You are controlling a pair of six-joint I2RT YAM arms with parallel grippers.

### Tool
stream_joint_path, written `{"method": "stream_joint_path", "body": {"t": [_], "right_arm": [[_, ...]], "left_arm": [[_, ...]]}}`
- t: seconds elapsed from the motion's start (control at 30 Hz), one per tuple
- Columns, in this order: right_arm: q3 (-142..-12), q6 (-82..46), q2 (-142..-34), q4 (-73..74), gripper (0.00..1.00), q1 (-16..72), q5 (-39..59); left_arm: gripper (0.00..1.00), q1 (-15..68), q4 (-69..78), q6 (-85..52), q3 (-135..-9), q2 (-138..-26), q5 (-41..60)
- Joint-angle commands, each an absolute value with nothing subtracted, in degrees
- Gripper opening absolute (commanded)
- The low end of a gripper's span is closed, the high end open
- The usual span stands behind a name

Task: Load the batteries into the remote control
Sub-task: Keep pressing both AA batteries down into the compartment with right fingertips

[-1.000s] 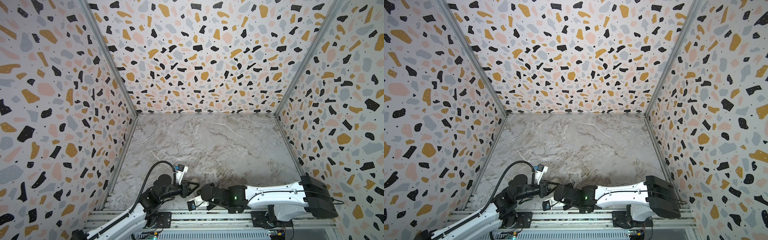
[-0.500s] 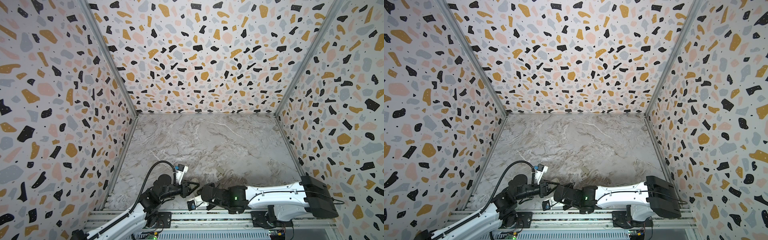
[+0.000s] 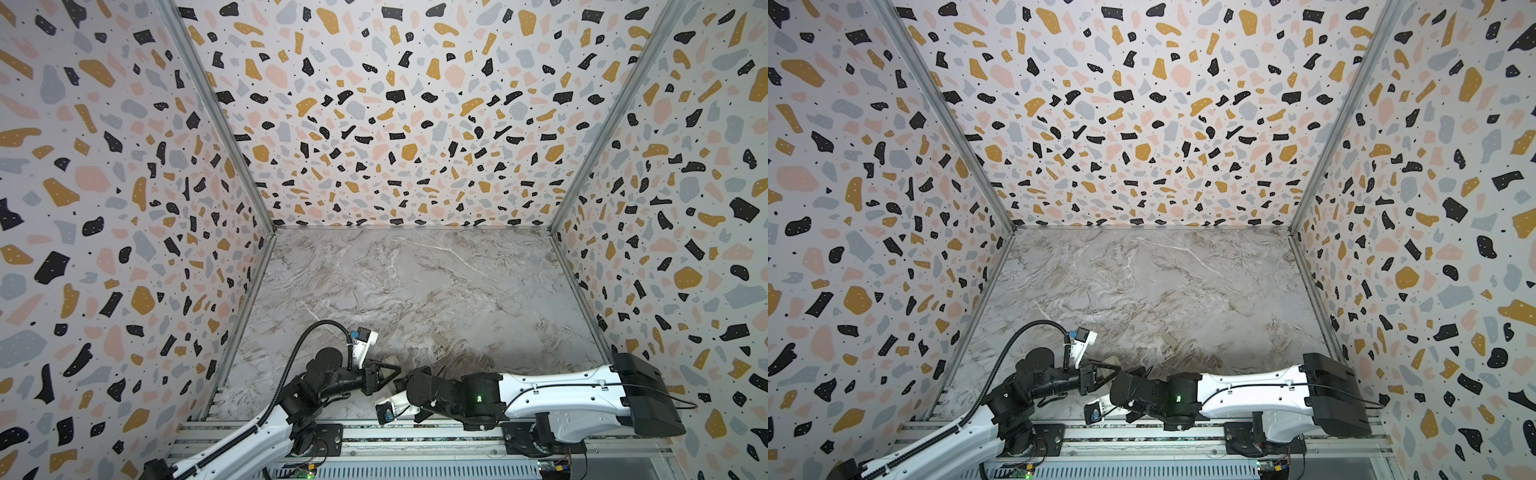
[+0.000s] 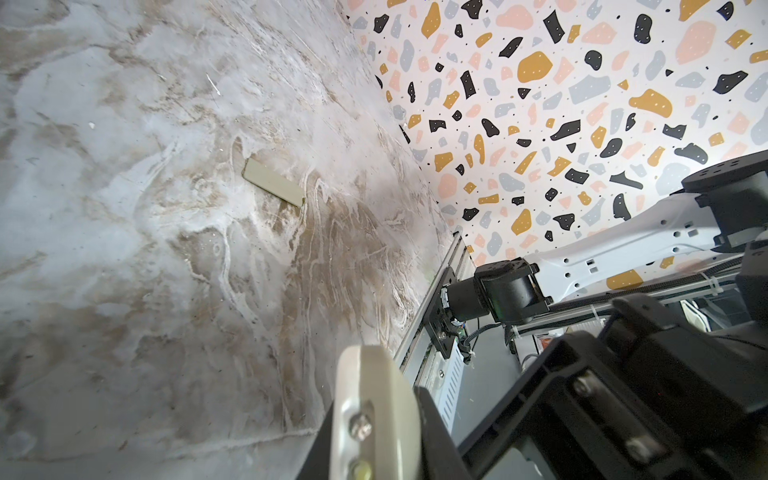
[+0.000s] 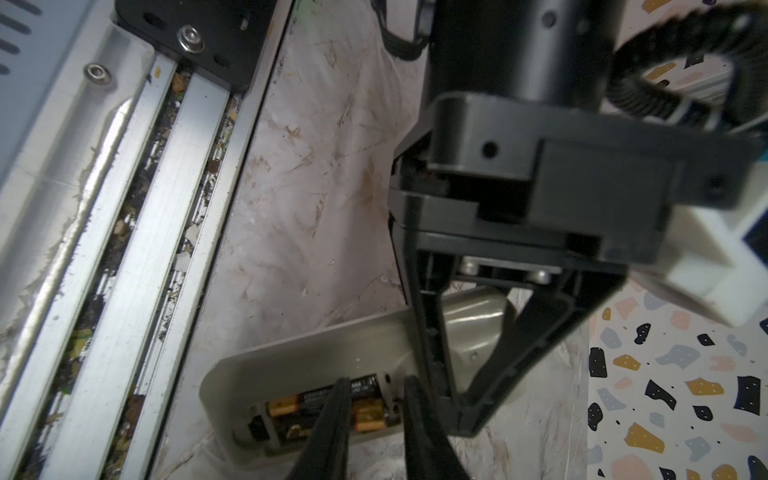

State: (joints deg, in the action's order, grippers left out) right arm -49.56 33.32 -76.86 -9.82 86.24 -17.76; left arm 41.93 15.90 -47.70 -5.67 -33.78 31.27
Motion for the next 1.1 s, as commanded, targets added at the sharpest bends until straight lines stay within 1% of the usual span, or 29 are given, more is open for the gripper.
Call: {"method": "stream_joint_path", "body": {"t": [0.0, 0.33, 1.07], "right_arm": [[-50.2, 32.1, -73.7, -10.2, 0.24, 86.7, -18.3], [-49.5, 31.0, -75.5, -12.0, 0.20, 86.7, -19.2], [-48.5, 30.1, -79.4, -13.3, 0.16, 83.7, -16.7]], "left_arm": [[0.00, 42.4, 19.2, -47.3, -8.0, -33.6, 32.5], [0.00, 42.4, 19.0, -47.2, -8.1, -33.4, 32.3], [0.00, 42.5, 19.1, -47.2, -8.2, -33.5, 32.5]]}}
